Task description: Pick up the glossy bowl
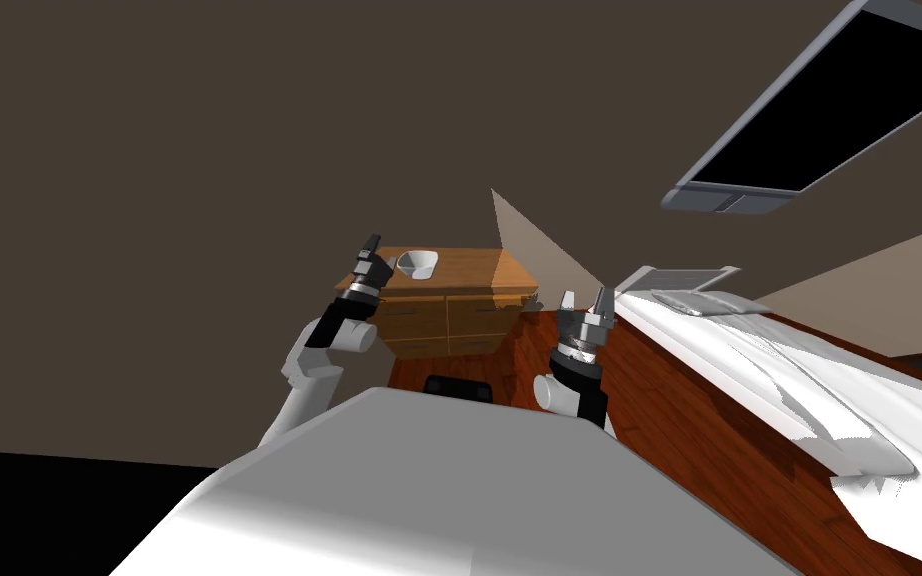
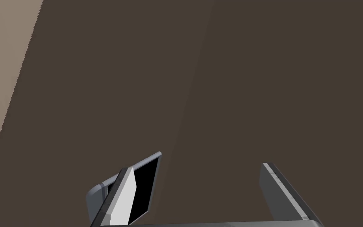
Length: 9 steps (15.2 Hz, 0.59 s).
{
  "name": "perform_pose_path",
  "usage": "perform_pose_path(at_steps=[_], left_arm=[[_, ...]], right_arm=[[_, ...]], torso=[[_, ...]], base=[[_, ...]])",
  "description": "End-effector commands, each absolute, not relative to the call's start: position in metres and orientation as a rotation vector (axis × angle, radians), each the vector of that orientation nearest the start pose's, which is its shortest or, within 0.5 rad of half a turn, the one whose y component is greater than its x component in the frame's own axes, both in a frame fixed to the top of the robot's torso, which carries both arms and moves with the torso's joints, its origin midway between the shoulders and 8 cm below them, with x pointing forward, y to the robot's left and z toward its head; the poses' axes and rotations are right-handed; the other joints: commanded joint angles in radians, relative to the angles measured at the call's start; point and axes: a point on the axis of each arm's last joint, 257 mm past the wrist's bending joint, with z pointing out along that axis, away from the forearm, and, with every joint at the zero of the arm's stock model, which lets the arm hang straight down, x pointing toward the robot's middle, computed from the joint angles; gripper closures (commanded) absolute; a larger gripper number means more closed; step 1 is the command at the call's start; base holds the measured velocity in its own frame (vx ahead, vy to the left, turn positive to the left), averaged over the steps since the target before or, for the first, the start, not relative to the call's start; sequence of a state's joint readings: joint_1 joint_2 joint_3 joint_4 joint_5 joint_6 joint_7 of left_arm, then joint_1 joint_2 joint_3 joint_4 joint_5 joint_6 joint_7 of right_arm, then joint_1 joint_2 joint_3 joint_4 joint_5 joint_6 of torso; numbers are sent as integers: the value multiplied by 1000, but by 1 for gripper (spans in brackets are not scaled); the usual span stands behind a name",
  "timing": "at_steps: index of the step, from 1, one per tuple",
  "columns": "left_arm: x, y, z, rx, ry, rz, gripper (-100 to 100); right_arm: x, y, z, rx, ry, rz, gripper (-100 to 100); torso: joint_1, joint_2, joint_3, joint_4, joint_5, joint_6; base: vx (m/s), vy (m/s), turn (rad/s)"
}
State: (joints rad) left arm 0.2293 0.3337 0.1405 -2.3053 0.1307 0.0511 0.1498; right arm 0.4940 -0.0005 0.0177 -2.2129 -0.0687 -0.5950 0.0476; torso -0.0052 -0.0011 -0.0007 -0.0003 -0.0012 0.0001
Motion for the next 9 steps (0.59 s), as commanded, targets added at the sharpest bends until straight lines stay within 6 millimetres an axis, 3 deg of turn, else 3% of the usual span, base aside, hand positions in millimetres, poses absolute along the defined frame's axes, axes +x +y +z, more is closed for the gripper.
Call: perform_pose_path(at_steps=[1, 6, 9], left_arm=[[440, 303, 31, -809, 950, -1312, -100], [458, 310, 30, -868, 984, -1323, -100], [462, 313, 18, -911, 1014, -1298, -100]], right_arm=[[340, -282, 14, 661, 555, 1324, 0], [340, -282, 14, 661, 555, 1324, 0], [340, -282, 14, 661, 555, 1324, 0]], torso=[[0, 0, 0, 0, 0, 0], [1, 0, 0, 0, 0, 0], [1, 0, 0, 0, 0, 0]], base=[[5, -51, 4], [4, -51, 1], [14, -49, 2]])
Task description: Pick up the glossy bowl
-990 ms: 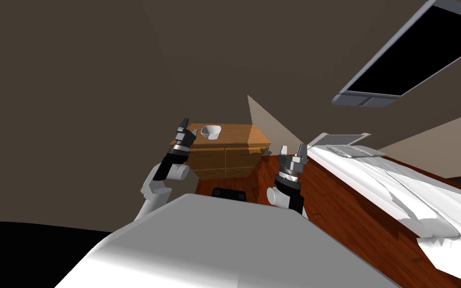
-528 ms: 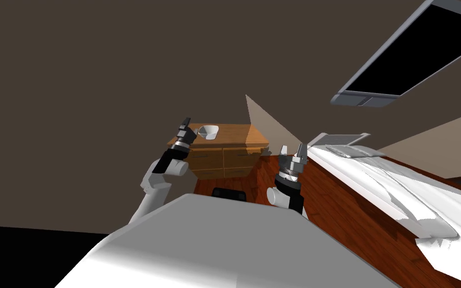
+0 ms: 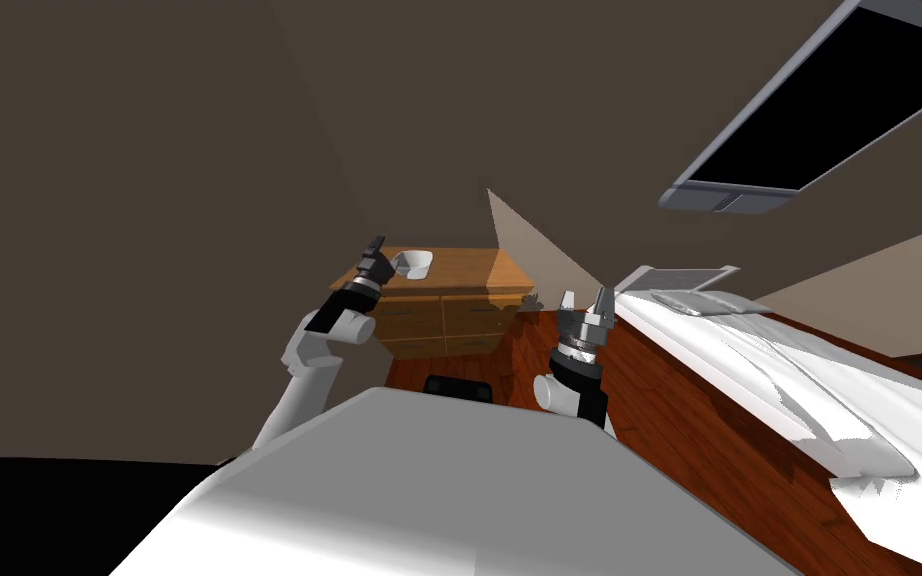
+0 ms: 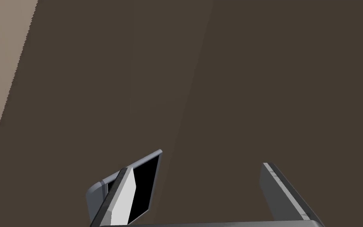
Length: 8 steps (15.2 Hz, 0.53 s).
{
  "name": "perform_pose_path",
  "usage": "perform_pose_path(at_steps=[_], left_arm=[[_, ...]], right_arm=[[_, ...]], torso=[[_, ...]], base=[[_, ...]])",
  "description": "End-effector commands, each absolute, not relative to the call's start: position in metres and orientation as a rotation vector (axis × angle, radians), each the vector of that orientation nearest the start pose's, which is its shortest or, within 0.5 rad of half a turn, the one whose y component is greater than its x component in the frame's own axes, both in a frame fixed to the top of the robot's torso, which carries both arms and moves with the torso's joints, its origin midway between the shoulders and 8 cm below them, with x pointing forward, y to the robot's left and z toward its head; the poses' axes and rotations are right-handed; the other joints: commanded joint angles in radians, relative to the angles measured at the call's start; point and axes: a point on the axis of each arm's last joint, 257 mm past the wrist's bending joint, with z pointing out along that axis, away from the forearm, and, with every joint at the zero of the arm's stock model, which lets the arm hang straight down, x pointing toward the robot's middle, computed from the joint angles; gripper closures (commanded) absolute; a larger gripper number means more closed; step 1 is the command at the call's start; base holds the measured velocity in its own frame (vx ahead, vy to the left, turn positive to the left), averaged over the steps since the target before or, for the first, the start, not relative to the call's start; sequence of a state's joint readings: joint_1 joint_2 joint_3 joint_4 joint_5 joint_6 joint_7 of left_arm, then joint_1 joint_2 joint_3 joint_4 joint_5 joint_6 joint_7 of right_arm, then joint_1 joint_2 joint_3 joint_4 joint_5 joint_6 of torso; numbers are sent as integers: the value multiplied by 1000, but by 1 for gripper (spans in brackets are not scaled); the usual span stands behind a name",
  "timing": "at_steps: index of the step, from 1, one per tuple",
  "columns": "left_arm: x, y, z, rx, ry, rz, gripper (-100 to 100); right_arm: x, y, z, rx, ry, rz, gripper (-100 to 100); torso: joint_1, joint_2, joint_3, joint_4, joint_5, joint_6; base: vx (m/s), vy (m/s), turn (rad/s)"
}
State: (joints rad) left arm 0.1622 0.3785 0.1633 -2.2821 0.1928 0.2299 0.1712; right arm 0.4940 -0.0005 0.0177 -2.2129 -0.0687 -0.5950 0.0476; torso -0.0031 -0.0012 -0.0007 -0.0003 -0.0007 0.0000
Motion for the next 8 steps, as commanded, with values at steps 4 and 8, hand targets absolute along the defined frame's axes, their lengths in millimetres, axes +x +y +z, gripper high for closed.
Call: perform_pose_path(at_steps=[4, 8], left_arm=[[473, 319, 11, -965, 1048, -1287, -100], [482, 325, 4, -1021, 1084, -1273, -100]], right_arm=[[340, -282, 14, 661, 555, 1324, 0], [340, -282, 14, 661, 555, 1324, 0]], torso=[[0, 0, 0, 0, 0, 0], [0, 0, 0, 0, 0, 0]], base=[[11, -44, -1], [12, -43, -1]])
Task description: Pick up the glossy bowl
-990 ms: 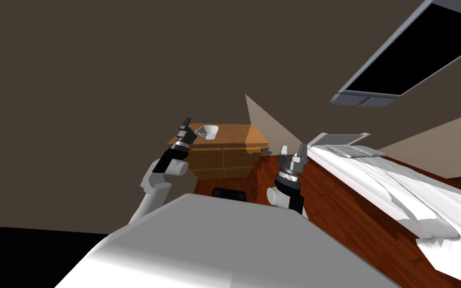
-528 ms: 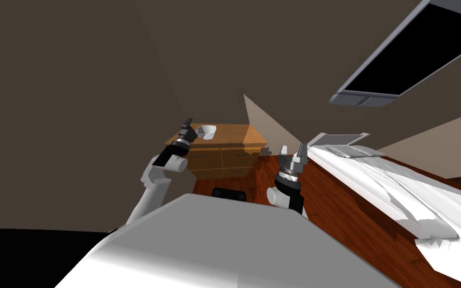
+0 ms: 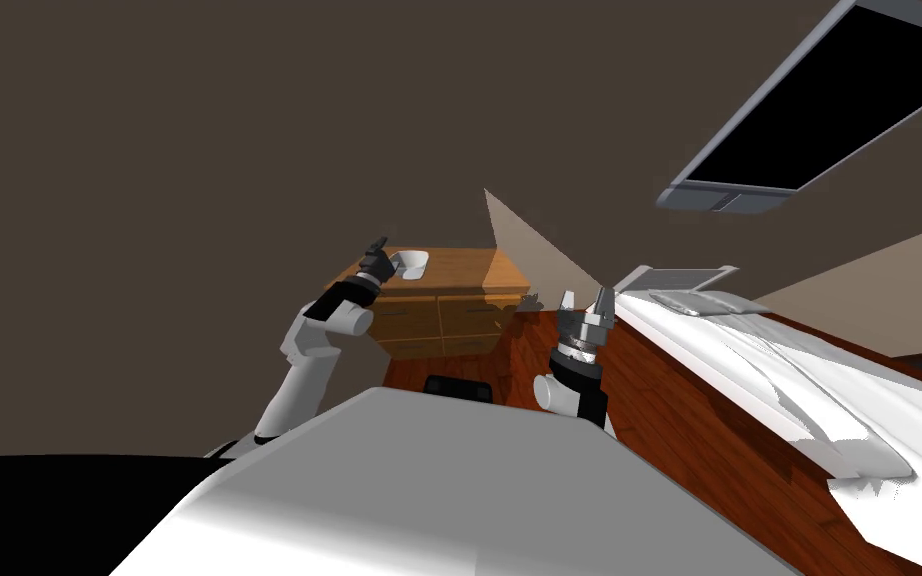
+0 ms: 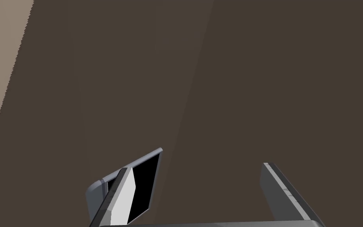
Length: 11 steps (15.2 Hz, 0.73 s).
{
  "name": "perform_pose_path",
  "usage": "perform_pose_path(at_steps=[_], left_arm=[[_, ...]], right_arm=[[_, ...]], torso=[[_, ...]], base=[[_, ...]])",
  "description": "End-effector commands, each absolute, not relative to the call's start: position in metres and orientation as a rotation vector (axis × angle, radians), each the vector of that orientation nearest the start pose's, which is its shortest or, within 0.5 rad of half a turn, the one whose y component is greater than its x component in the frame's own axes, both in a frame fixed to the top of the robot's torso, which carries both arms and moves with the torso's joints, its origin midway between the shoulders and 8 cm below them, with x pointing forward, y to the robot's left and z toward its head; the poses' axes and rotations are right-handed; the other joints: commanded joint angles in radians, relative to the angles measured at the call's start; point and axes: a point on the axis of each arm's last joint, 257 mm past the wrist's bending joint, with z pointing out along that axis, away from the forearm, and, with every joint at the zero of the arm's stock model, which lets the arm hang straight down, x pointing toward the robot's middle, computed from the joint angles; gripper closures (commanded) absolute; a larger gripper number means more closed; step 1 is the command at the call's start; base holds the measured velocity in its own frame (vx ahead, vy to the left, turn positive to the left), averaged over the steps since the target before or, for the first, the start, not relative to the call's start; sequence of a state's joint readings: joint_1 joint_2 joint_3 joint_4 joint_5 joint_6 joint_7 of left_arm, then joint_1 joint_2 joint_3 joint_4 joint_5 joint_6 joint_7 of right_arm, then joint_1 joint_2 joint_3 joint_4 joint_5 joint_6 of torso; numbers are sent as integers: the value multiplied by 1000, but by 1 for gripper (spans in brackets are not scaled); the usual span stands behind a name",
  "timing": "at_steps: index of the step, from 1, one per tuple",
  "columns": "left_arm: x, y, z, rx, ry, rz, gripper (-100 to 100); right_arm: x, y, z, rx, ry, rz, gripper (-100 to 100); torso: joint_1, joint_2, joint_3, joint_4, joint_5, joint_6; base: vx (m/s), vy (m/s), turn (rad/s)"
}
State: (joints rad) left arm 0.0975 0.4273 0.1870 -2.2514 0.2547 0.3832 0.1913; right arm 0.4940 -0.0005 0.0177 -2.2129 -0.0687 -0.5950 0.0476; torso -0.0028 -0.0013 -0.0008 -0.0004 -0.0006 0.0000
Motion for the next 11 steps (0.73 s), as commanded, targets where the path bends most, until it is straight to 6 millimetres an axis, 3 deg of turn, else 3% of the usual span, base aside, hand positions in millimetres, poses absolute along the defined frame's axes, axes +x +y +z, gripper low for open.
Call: perform_pose_path(at_steps=[1, 11], left_arm=[[489, 329, 8, -1038, 1093, -1282, -100], [505, 344, -19, -1189, 1194, -1213, -100]], right_arm=[[340, -282, 14, 661, 555, 1324, 0], [340, -282, 14, 661, 555, 1324, 0]], torso=[[0, 0, 0, 0, 0, 0], [0, 0, 0, 0, 0, 0]], base=[[14, -47, -6], [16, -42, -3]])
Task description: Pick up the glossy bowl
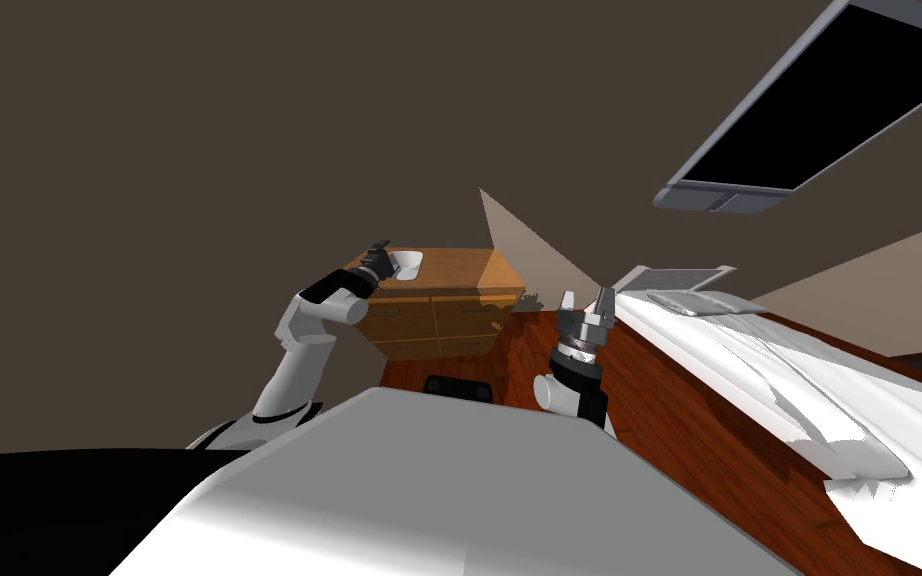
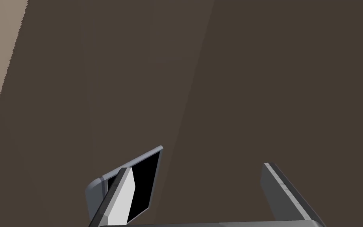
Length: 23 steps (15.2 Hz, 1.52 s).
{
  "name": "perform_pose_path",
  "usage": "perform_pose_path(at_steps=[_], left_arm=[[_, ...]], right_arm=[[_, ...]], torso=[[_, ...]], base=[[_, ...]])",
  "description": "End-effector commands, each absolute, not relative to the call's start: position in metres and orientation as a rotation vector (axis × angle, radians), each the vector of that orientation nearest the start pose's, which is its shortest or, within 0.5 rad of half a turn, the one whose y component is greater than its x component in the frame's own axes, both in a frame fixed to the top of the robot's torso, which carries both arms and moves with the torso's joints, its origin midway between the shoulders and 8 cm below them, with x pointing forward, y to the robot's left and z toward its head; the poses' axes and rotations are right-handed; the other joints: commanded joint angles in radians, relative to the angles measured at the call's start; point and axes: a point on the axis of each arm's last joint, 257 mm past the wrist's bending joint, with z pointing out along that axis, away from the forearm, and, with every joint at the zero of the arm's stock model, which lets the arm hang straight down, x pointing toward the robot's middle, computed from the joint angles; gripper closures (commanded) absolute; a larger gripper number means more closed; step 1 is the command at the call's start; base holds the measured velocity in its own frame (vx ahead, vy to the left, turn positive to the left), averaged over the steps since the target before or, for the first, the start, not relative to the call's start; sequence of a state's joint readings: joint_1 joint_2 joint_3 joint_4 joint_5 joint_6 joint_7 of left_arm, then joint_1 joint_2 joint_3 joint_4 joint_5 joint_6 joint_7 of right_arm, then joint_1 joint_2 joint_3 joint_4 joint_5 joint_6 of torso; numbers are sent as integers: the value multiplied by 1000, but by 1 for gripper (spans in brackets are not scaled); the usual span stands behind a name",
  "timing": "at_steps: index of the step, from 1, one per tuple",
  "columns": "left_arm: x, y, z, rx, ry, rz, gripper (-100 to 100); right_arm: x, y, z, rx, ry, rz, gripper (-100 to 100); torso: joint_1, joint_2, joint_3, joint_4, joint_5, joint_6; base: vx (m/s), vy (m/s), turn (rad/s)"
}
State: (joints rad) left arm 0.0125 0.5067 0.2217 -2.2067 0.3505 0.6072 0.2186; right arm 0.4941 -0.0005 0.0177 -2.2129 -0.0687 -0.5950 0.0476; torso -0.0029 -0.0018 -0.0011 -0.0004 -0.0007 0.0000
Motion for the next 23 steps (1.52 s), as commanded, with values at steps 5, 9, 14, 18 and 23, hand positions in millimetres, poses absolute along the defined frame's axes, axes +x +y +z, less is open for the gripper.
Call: perform_pose_path(at_steps=[5, 9, 14, 18, 23], left_arm=[[509, 352, -29, -1254, 1236, -1180, -100], [512, 359, -37, -1313, 1274, -1148, -100], [517, 371, -39, -1388, 1319, -1115, -100], [516, 379, -47, -1449, 1355, -1076, -100], [512, 388, -58, -1522, 1398, -1021, -100]], right_arm=[[340, -282, 14, 661, 555, 1324, 0], [340, -282, 14, 661, 555, 1324, 0], [340, -282, 14, 661, 555, 1324, 0], [340, -282, 14, 661, 555, 1324, 0], [340, -282, 14, 661, 555, 1324, 0]], torso=[[0, 0, 0, 0, 0, 0], [0, 0, 0, 0, 0, 0], [1, 0, 0, 0, 0, 0], [1, 1, 0, 0, 0, 0], [1, 0, 0, 0, 0, 0]], base=[[13, -35, -3], [15, -32, -4], [19, -30, -5], [17, -27, -5], [23, -26, -8]])
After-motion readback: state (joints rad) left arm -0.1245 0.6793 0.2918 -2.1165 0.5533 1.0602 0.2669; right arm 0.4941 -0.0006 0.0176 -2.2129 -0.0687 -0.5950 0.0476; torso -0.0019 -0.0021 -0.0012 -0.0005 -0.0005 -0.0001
